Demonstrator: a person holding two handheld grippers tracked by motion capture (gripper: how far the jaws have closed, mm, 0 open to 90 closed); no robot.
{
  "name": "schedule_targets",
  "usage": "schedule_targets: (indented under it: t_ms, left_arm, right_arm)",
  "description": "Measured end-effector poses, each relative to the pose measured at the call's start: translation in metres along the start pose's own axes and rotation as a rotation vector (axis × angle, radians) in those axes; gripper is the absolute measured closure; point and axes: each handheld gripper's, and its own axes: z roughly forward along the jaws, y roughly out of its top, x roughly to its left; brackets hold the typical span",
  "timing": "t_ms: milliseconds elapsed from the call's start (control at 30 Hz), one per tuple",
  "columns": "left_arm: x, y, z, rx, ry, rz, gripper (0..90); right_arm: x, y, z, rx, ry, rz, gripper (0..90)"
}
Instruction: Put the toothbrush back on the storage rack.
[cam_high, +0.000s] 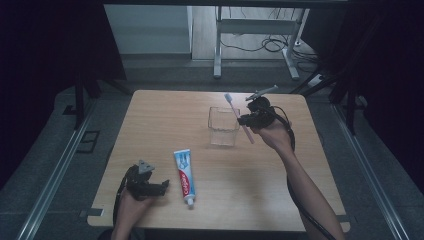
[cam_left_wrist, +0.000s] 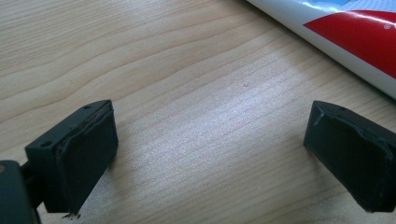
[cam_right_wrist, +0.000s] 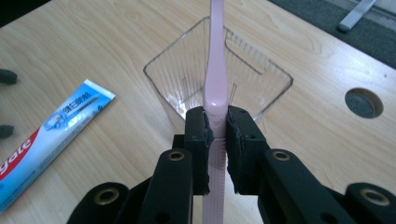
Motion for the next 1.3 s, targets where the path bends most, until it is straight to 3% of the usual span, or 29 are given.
schedule_targets:
  t_ms: [667,1300]
  left_arm:
    - [0.000,0.000,0.000,-0.002,0.001,-0.003,3.1]
    - [0.000,0.000,0.000,0.001,0.000,0.000,3.1]
  right_arm:
    - [-0.001,0.031,0.017,-0.112,0.008,0.022,78.1]
    - [0.003,0.045,0.043,-0.142,0.000,0.034,78.1]
